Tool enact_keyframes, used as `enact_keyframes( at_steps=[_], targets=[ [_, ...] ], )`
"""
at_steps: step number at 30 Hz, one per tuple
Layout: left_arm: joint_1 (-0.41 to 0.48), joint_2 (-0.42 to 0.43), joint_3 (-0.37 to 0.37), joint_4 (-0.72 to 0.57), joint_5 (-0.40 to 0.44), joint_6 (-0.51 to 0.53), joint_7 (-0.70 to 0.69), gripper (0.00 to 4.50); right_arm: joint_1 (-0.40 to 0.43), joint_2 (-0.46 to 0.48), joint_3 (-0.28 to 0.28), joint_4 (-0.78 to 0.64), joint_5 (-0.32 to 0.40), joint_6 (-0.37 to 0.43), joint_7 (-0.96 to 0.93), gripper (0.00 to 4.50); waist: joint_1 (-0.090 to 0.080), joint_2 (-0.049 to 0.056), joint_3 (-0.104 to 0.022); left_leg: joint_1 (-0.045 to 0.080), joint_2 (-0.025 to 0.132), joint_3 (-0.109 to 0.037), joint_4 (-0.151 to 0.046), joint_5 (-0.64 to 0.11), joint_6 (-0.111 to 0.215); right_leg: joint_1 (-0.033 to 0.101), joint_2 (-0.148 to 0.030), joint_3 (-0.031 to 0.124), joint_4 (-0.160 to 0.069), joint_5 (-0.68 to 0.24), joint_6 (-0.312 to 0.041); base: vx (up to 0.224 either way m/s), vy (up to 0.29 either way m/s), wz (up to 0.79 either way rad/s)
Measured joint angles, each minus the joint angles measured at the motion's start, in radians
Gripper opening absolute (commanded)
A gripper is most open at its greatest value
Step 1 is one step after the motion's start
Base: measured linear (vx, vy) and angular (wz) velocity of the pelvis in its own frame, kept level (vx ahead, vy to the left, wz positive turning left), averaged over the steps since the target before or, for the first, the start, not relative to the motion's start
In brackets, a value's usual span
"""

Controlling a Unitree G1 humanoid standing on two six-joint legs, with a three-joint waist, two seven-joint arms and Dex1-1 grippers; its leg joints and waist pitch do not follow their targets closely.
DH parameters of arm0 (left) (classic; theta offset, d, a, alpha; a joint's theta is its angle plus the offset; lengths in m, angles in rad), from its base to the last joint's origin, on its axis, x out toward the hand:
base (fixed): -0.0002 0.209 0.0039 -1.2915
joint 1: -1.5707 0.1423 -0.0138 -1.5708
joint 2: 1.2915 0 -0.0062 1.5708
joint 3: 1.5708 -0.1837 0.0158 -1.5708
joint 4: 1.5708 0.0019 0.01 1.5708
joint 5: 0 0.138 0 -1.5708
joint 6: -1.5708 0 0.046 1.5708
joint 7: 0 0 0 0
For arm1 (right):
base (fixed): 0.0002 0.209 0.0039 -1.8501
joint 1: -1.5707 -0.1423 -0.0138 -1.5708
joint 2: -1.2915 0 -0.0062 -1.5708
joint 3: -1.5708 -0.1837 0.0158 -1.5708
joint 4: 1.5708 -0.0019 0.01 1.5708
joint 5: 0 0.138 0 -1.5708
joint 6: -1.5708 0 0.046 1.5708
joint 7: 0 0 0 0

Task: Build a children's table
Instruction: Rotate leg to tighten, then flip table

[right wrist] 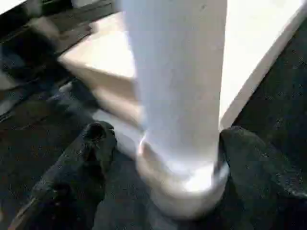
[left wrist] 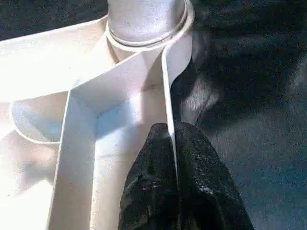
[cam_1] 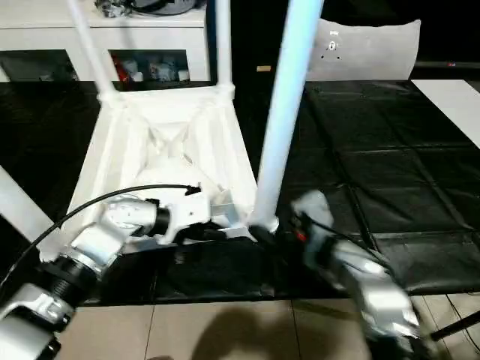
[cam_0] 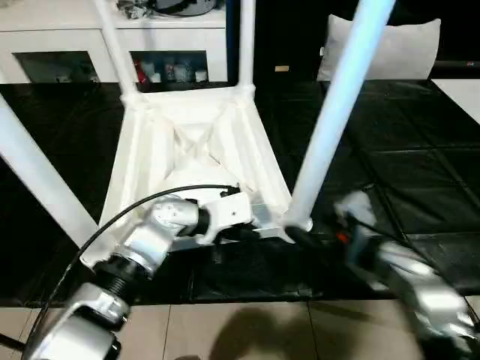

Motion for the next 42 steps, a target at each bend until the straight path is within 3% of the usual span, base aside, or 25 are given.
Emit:
enact_keyframes(
  at_steps=[3, 7, 8, 9, 14, 19, 24, 26, 27, 28, 29, 30, 31, 32, 34, 35, 37, 38, 39, 40, 41, 42],
  targets=[
    [-0.014, 0.01, 0.003, 0.048, -0.004, -0.053, -0.009, 0.0, 0.017, -0.018, -0.019, -0.024, 0.035, 0.004, 0.034, 4.4, -0.003, 0.0, 0.0, 0.002, 0.0, 0.0, 0.0, 0.0, -0.001, 0.003, 0.001, 0.0, -0.003, 0.001, 0.002, 0.0, 0.0, 0.0],
    [-0.014, 0.012, 0.021, 0.087, -0.028, -0.109, -0.02, 0.0, 0.027, -0.023, -0.067, -0.092, 0.065, 0.008, 0.021, 4.4, -0.003, 0.0, 0.0, 0.002, 0.0, -0.001, -0.001, 0.0, 0.0, 0.004, 0.001, 0.0, -0.007, 0.003, 0.003, 0.0, 0.0, 0.0],
    [-0.002, 0.02, 0.036, 0.086, -0.047, -0.117, -0.041, 0.43, 0.04, -0.023, -0.067, -0.118, 0.067, 0.011, 0.005, 4.5, -0.004, -0.001, 0.0, 0.001, 0.0, -0.001, -0.002, 0.0, 0.0, 0.004, 0.001, 0.0, -0.007, 0.002, 0.003, 0.0, 0.0, 0.0],
    [0.012, 0.026, 0.051, 0.076, -0.067, -0.115, -0.058, 0.43, 0.055, -0.023, -0.066, -0.137, 0.068, 0.022, -0.002, 4.5, -0.004, -0.001, 0.001, 0.0, 0.0, -0.001, -0.003, -0.001, 0.0, 0.003, 0.001, 0.0, -0.007, 0.002, 0.004, 0.0, 0.0, 0.0],
    [0.121, -0.007, 0.179, -0.169, -0.29, -0.029, -0.091, 0.9, 0.125, -0.031, -0.032, -0.211, 0.09, 0.099, -0.012, 4.5, 0.006, -0.002, 0.0, -0.004, 0.0, 0.0, -0.003, -0.002, 0.001, -0.001, 0.0, 0.0, -0.003, -0.001, -0.002, 0.0, 0.0, 0.0],
    [0.287, -0.087, 0.283, -0.42, -0.405, 0.08, 0.115, 1.23, 0.211, -0.031, -0.026, -0.328, 0.099, 0.129, -0.056, 4.5, 0.001, -0.006, 0.001, -0.003, 0.0, 0.001, -0.003, -0.002, 0.001, -0.002, 0.001, 0.001, -0.003, -0.003, 0.001, 0.0, 0.0, 0.0],
    [0.477, -0.155, 0.35, -0.609, -0.384, 0.147, 0.327, 1.61, 0.263, 0.008, -0.017, -0.422, 0.092, 0.138, -0.132, 4.5, -0.021, -0.01, 0.004, 0.01, 0.001, -0.001, -0.003, -0.004, -0.005, 0.012, 0.003, -0.001, -0.011, 0.0, 0.005, 0.0, 0.0, 0.0],
    [0.547, -0.194, 0.372, -0.678, -0.361, 0.189, 0.406, 1.73, 0.274, 0.008, -0.015, -0.445, 0.092, 0.138, -0.144, 4.5, -0.031, -0.005, 0.004, 0.012, 0.005, -0.004, -0.004, -0.005, -0.006, 0.023, 0.009, -0.005, -0.028, 0.004, 0.01, 0.0, 0.0, 0.0],
    [0.565, -0.207, 0.378, -0.695, -0.348, 0.2, 0.437, 1.8, 0.275, 0.01, -0.012, -0.445, 0.092, 0.138, -0.148, 4.5, -0.036, 0.0, 0.005, 0.01, 0.01, -0.013, -0.004, -0.005, -0.006, 0.034, 0.015, -0.012, -0.042, 0.005, 0.013, 0.0, 0.0, 0.0],
    [0.584, -0.226, 0.391, -0.717, -0.33, 0.214, 0.478, 1.92, 0.277, 0.017, -0.01, -0.447, 0.09, 0.134, -0.152, 4.5, -0.049, 0.01, 0.005, 0.002, 0.008, -0.042, -0.003, -0.004, -0.006, 0.046, 0.02, -0.022, -0.037, 0.0, 0.024, -0.02, 0.002, 0.29],
    [0.602, -0.238, 0.406, -0.731, -0.307, 0.235, 0.531, 1.92, 0.281, 0.028, 0.001, -0.448, 0.089, 0.129, -0.155, 4.5, -0.073, 0.003, 0.007, 0.003, -0.003, -0.067, 0.0, -0.002, -0.005, 0.044, 0.035, 0.029, 0.001, -0.026, 0.037, 0.044, -0.031, 0.72],
    [0.615, -0.24, 0.412, -0.734, -0.295, 0.252, 0.564, 2.04, 0.284, 0.033, 0.01, -0.449, 0.089, 0.128, -0.156, 4.5, -0.091, -0.008, 0.006, 0.002, -0.02, -0.09, 0.002, 0.001, -0.006, 0.044, 0.034, 0.081, 0.04, -0.043, 0.025, 0.044, -0.031, 0.72],
    [0.626, -0.237, 0.416, -0.734, -0.286, 0.263, 0.587, 2.14, 0.286, 0.034, 0.012, -0.452, 0.089, 0.127, -0.156, 4.5, -0.09, -0.021, 0.007, 0.001, -0.026, -0.1, 0.006, 0.002, -0.007, 0.048, 0.034, 0.109, 0.052, -0.075, 0.039, 0.073, -0.095, 0.75],
    [0.657, -0.238, 0.419, -0.745, -0.282, 0.266, 0.617, 2.2, 0.282, 0.034, 0.012, -0.452, 0.092, 0.129, -0.164, 4.5, -0.084, -0.041, 0.003, -0.006, -0.027, -0.099, 0.008, 0.004, -0.002, 0.051, 0.037, 0.112, 0.059, -0.084, 0.029, 0.012, -0.128, 0.33],
    [0.704, -0.247, 0.409, -0.75, -0.28, 0.26, 0.636, 2.23, 0.279, 0.022, 0.009, -0.446, 0.095, 0.128, -0.163, 4.5, -0.048, -0.04, 0.005, -0.005, -0.022, -0.084, -0.002, 0.009, 0.011, 0.043, 0.037, 0.118, 0.062, -0.09, 0.034, 0.007, -0.112, 0.17],
    [0.719, -0.262, 0.391, -0.755, -0.28, 0.255, 0.643, 2.3, 0.279, 0.013, 0.011, -0.429, 0.095, 0.128, -0.152, 4.5, -0.02, -0.04, 0.006, -0.011, -0.023, -0.082, 0.014, 0.011, 0.039, 0.04, 0.036, 0.124, 0.064, -0.092, 0.035, 0.0, 0.0, 0.0],
    [0.729, -0.273, 0.38, -0.777, -0.276, 0.252, 0.653, 2.53, 0.266, 0.006, 0.021, -0.404, 0.097, 0.121, -0.126, 4.5, 0.009, -0.036, 0.004, -0.042, -0.028, -0.088, 0.081, 0.006, 0.061, 0.042, 0.027, 0.135, 0.064, -0.09, 0.039, 0.0, 0.0, 0.0],
    [0.737, -0.273, 0.384, -0.796, -0.269, 0.244, 0.659, 2.59, 0.263, 0.002, 0.027, -0.4, 0.1, 0.111, -0.108, 4.5, 0.021, -0.03, 0.002, -0.05, -0.025, -0.086, 0.061, 0.007, 0.059, 0.046, 0.019, 0.133, 0.062, -0.087, 0.038, -0.002, 0.071, -0.03],
    [0.74, -0.274, 0.39, -0.806, -0.264, 0.234, 0.665, 2.62, 0.258, -0.004, 0.03, -0.4, 0.102, 0.107, -0.094, 4.5, 0.026, -0.015, -0.001, -0.048, -0.011, -0.083, 0.008, 0.009, 0.06, 0.048, 0.02, 0.126, 0.062, -0.088, 0.04, -0.002, 0.071, -0.03],
    [0.741, -0.273, 0.395, -0.812, -0.261, 0.227, 0.669, 2.66, 0.252, -0.001, 0.031, -0.396, 0.102, 0.105, -0.085, 4.5, 0.024, 0.0, 0.0, -0.045, 0.006, -0.075, -0.003, 0.058, 0.024, 0.053, 0.028, 0.122, 0.062, -0.088, 0.041, 0.006, 0.125, 0.03],
    [0.746, -0.272, 0.407, -0.814, -0.258, 0.216, 0.675, 2.76, 0.246, 0.006, 0.043, -0.39, 0.105, 0.106, -0.076, 4.5, 0.022, 0.004, 0.0, -0.039, 0.005, -0.071, -0.003, 0.062, 0.002, 0.054, 0.028, 0.129, 0.058, -0.087, 0.04, 0.012, 0.156, 0.01],
    [0.754, -0.27, 0.417, -0.814, -0.258, 0.212, 0.682, 2.89, 0.244, 0.007, 0.052, -0.39, 0.112, 0.106, -0.069, 4.5, 0.019, 0.003, 0.001, -0.039, 0.003, -0.068, -0.003, 0.062, 0.002, 0.055, 0.028, 0.137, 0.053, -0.083, 0.039, 0.012, 0.156, 0.01]
  ],
)
